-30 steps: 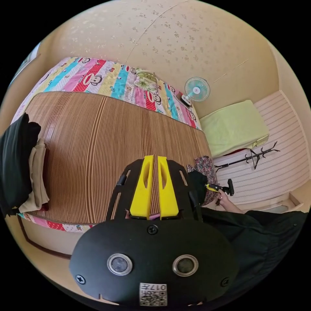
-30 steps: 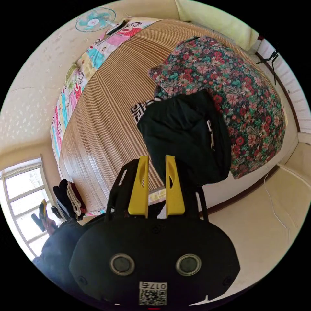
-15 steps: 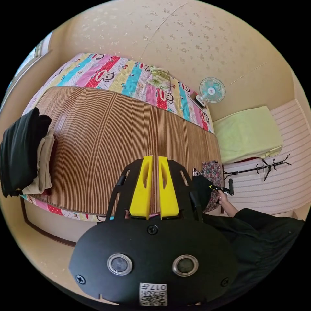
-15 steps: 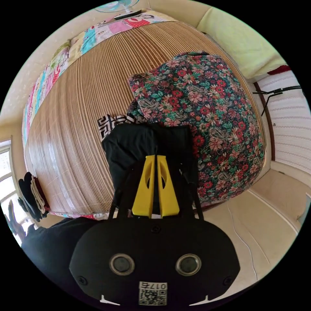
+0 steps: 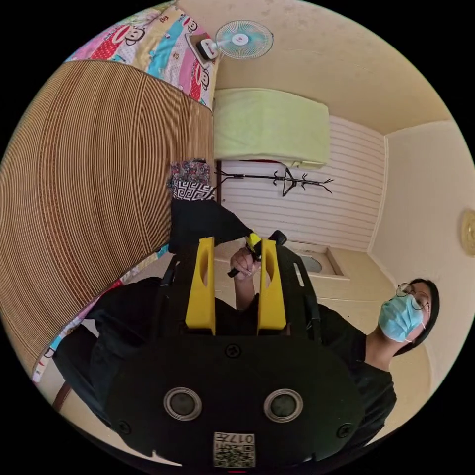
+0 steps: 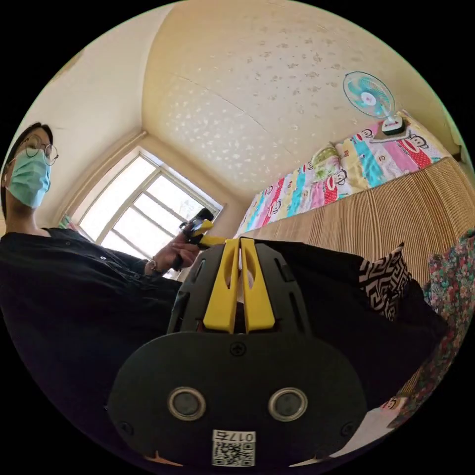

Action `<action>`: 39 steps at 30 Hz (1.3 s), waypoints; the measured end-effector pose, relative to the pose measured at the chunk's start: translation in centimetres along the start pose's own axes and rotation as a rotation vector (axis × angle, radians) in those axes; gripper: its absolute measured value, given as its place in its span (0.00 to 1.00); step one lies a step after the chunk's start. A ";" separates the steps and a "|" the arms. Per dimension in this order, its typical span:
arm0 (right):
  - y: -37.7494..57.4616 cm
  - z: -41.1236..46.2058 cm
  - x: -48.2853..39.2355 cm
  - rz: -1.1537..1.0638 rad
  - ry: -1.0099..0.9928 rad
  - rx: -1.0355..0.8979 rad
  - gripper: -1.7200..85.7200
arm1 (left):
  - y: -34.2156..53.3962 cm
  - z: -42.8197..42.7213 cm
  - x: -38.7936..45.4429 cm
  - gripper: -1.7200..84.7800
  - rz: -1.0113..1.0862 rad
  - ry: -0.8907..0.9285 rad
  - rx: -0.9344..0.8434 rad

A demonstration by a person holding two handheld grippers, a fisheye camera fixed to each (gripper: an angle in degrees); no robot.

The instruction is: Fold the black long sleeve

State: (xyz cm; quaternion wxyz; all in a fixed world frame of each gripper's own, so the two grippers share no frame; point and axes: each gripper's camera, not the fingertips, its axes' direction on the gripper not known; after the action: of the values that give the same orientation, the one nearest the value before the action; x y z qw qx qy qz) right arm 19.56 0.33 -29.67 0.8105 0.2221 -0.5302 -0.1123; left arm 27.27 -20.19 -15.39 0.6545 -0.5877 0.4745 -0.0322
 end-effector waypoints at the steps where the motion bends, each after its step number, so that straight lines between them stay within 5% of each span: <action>1: -0.1 0.7 -2.0 -0.056 -0.058 0.000 0.02 | -0.6 0.7 0.4 0.20 0.004 -0.009 -0.041; 6: 0.6 5.1 -7.9 -0.176 -0.152 -0.080 0.02 | -0.2 2.2 1.2 0.18 0.006 0.033 -0.196; 10: 2.2 8.3 -11.6 -0.200 -0.227 -0.090 0.03 | 3.2 -2.7 1.0 0.06 0.090 0.061 -0.053; 16: 2.7 11.2 -17.0 -0.302 -0.534 -0.027 0.03 | 10.4 -14.0 5.2 0.01 0.694 0.567 0.084; 23: 2.4 11.0 -20.8 -0.450 -0.565 -0.064 0.03 | 19.9 -25.3 10.1 0.01 1.322 1.153 0.081; 32: 2.7 13.2 -16.4 -0.144 -0.106 -0.225 0.09 | 29.3 -23.5 16.1 0.01 1.497 1.006 -0.167; 35: 3.3 16.0 -12.7 -0.072 -0.177 -0.257 0.16 | 31.5 -21.4 16.6 0.01 1.486 1.090 -0.223; 39: 5.8 23.3 -5.3 0.180 -0.711 -0.467 0.20 | 33.6 -20.0 16.1 0.01 1.446 1.141 -0.240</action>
State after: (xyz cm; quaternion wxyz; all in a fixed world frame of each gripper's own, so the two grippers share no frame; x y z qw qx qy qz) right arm -4.13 2.01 -23.27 0.6126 -0.0670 -0.7539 -0.2276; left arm 5.57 -34.23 -48.83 0.1177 -0.1080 0.9758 0.1490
